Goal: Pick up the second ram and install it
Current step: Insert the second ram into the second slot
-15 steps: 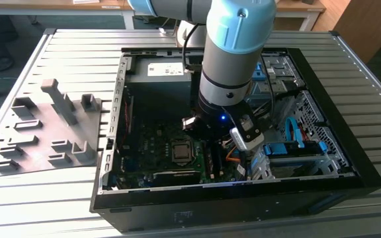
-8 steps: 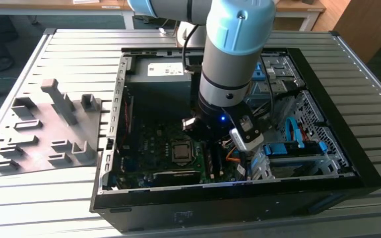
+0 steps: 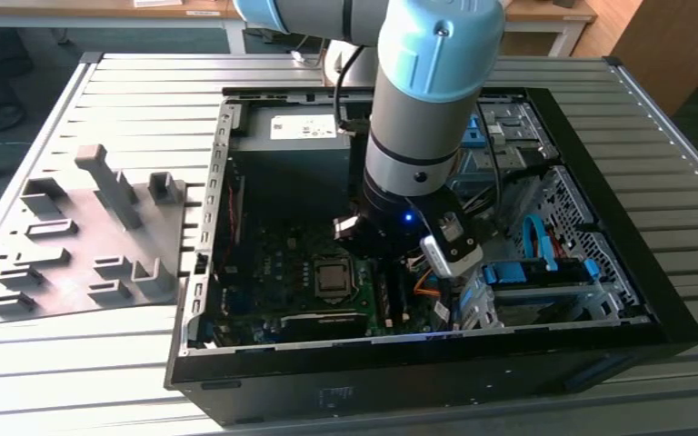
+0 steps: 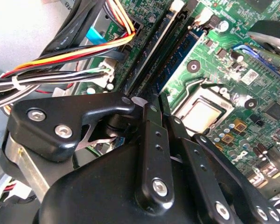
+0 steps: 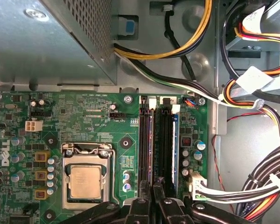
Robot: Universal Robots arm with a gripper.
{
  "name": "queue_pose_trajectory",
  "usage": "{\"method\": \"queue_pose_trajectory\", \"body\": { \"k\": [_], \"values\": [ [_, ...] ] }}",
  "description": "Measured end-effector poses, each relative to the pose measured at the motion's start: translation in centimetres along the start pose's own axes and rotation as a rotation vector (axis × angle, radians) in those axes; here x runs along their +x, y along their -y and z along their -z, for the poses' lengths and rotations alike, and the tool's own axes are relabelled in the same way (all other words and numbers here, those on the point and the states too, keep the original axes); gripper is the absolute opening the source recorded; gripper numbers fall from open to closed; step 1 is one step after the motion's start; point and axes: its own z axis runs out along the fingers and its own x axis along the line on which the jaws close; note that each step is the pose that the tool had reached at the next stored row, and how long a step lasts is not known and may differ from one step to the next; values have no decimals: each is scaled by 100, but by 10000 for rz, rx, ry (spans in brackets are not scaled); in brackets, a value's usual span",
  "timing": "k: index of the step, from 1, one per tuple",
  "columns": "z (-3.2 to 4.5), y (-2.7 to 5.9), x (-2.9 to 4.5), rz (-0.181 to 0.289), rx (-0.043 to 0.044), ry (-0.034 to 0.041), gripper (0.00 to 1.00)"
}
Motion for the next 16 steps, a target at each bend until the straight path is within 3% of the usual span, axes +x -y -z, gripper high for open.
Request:
{"method": "queue_pose_trajectory", "body": {
  "k": [3,4,7,16],
  "values": [
    [-3,-1,0,0,-5,1,15],
    [-3,-1,0,0,-4,1,21],
    [20,0,1,0,2,0,21],
    [403,-14,5,0,22,1,20]
  ]
}}
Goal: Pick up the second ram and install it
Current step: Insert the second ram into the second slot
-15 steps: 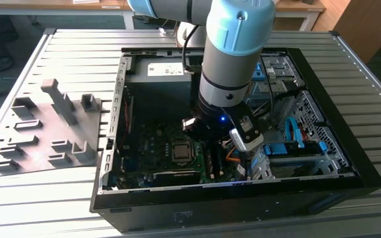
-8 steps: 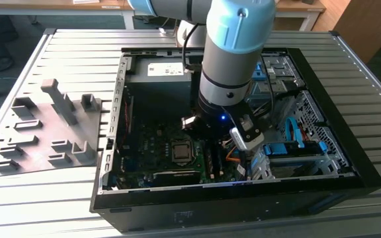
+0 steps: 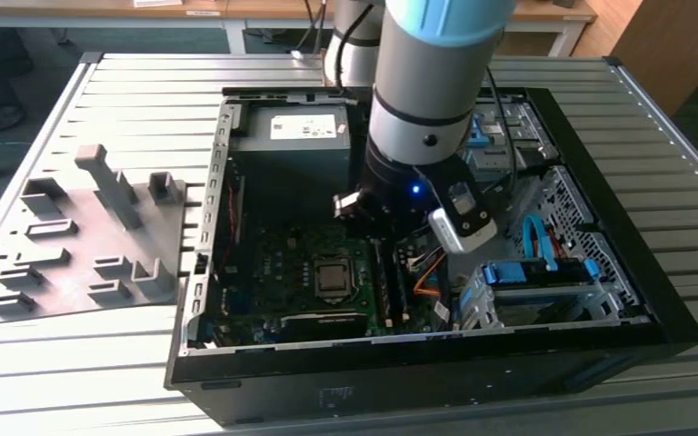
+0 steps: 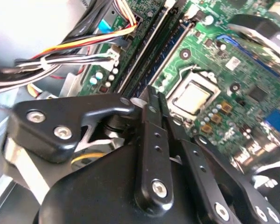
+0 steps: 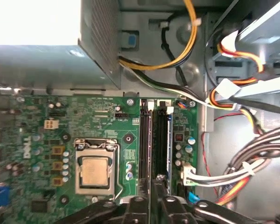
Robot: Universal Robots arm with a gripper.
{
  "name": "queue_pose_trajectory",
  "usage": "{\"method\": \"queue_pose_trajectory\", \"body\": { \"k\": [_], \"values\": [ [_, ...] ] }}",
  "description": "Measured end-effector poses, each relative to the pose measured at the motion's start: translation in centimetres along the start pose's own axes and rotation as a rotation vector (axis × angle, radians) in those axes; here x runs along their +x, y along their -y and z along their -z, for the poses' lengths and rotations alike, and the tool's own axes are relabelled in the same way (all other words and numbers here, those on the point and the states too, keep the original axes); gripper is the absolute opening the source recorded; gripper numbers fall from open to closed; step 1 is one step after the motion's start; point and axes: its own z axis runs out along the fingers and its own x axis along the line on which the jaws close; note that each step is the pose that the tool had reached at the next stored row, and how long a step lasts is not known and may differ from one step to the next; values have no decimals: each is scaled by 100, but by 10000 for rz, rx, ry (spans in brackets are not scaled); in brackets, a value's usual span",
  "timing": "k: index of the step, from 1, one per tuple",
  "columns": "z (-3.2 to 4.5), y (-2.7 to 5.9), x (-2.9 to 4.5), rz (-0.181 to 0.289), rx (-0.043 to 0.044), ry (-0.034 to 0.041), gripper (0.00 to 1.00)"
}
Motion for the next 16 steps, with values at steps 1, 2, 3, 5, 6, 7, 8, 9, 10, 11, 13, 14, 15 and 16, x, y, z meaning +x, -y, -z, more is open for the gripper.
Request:
{"method": "queue_pose_trajectory", "body": {
  "k": [1,2,3,5,6,7,8,9,10,11,13,14,15,16],
  "values": [
    [39,-1,0,1,1,0,13],
    [69,-2,1,0,2,0,13],
    [94,-3,1,0,1,0,10],
    [124,-3,1,0,0,1,10],
    [126,-4,1,0,0,1,10],
    [126,-4,1,0,-1,1,10],
    [126,-4,1,0,-3,2,10],
    [128,-3,1,0,0,1,10],
    [129,-4,1,0,0,0,10],
    [129,-4,2,0,0,0,10],
    [130,-3,1,0,0,0,10],
    [131,-4,1,0,1,0,10],
    [131,-4,1,0,1,1,10],
    [132,-3,2,0,1,0,10]
  ]
}}
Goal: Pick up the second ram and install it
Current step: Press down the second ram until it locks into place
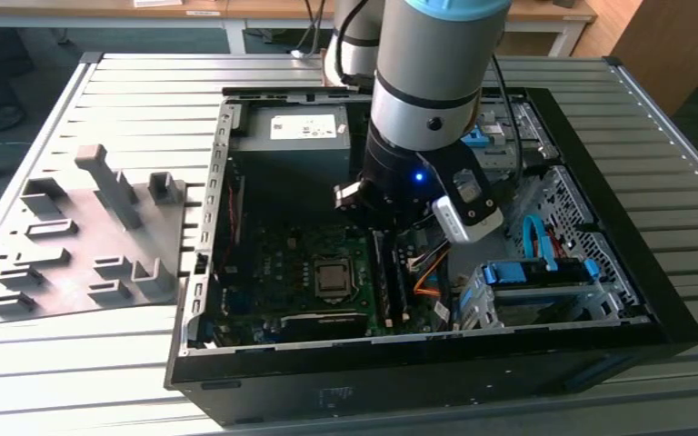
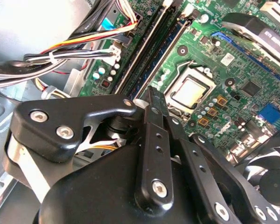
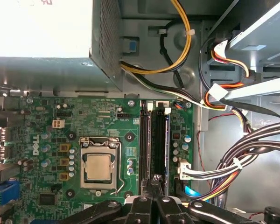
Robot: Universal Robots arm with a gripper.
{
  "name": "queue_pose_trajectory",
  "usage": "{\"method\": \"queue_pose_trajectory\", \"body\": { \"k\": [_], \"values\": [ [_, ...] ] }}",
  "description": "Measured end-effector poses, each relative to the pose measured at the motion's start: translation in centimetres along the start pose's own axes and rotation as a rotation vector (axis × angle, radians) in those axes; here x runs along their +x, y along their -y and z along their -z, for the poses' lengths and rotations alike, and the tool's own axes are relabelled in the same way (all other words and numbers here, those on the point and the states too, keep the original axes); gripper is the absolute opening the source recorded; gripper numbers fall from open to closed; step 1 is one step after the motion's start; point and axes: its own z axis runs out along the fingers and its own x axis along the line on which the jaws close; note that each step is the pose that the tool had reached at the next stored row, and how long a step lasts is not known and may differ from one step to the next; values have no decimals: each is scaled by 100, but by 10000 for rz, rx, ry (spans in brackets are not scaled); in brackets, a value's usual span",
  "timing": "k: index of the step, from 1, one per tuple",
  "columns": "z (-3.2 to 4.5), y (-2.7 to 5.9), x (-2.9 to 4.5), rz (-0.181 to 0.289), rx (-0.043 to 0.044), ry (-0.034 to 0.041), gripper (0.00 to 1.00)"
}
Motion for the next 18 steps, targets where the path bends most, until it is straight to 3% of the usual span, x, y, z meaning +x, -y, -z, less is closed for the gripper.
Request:
{"method": "queue_pose_trajectory", "body": {
  "k": [5,8,18],
  "values": [
    [-3,0,0,0,-3,0,10],
    [-51,-24,0,0,-55,0,10],
    [-238,-317,-4,4,-89,1,10]
  ]
}}
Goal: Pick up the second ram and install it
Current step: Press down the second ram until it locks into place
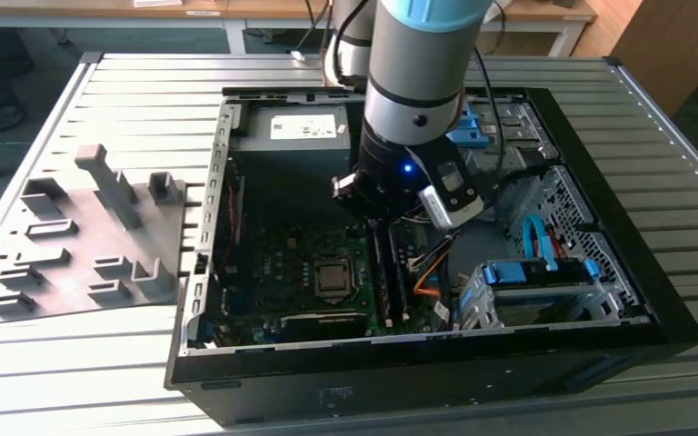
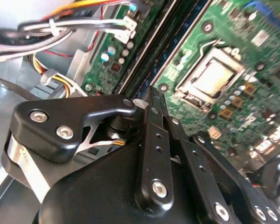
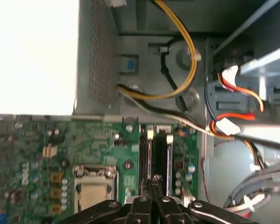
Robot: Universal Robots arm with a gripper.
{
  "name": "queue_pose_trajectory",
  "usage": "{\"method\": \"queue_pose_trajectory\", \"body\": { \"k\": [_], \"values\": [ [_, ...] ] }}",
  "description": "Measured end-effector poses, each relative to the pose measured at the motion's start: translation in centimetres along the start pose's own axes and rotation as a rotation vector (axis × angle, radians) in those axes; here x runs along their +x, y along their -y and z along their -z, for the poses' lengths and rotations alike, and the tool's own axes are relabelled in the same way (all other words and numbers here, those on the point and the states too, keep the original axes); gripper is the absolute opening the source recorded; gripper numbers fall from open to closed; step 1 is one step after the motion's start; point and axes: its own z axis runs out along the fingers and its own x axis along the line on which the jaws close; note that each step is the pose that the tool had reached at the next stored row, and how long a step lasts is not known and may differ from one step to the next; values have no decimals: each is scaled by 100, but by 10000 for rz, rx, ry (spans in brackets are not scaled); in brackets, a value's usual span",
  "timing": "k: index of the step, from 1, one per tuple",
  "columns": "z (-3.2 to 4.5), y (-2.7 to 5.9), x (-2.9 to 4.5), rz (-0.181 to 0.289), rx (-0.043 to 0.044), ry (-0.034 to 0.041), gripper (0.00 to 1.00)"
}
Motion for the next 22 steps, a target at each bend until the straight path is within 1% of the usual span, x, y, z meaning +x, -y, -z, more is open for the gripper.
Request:
{"method": "queue_pose_trajectory", "body": {
  "k": [2,4,11,13,15,18,21,22],
  "values": [
    [-38,-32,0,3,-2,0,10],
    [-75,-41,-2,8,-2,0,10],
    [-202,-46,-2,49,0,-2,10],
    [-231,-44,-2,68,17,-8,10],
    [-254,-44,-2,75,12,-7,10],
    [-261,-46,-3,77,2,5,10],
    [-211,-52,-3,77,-15,50,10],
    [-179,-49,-2,78,12,52,10]
  ]
}}
